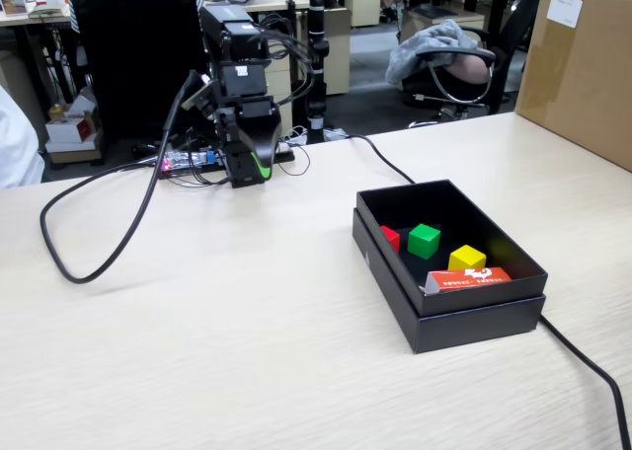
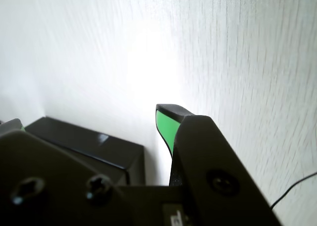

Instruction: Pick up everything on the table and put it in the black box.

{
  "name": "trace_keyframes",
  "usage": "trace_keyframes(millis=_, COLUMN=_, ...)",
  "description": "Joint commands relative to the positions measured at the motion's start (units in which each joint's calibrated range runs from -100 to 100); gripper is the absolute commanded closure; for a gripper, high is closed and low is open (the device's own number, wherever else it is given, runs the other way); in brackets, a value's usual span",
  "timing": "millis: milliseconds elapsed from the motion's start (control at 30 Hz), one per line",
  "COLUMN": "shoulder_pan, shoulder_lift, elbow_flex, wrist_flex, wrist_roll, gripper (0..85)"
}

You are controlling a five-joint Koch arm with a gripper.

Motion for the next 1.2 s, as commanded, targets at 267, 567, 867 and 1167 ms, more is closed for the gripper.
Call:
trace_keyframes(millis=267, shoulder_pan=-1.71, shoulder_lift=-7.64, elbow_flex=-18.85, wrist_flex=15.47, wrist_roll=0.1, gripper=29.5)
trace_keyframes(millis=567, shoulder_pan=-1.76, shoulder_lift=-7.64, elbow_flex=-35.54, wrist_flex=31.45, wrist_roll=-2.1, gripper=29.5)
trace_keyframes(millis=867, shoulder_pan=-1.32, shoulder_lift=-7.64, elbow_flex=-46.32, wrist_flex=40.87, wrist_roll=-6.06, gripper=29.7)
trace_keyframes(millis=1167, shoulder_pan=-0.83, shoulder_lift=-7.64, elbow_flex=-48.14, wrist_flex=41.99, wrist_roll=-7.77, gripper=31.5)
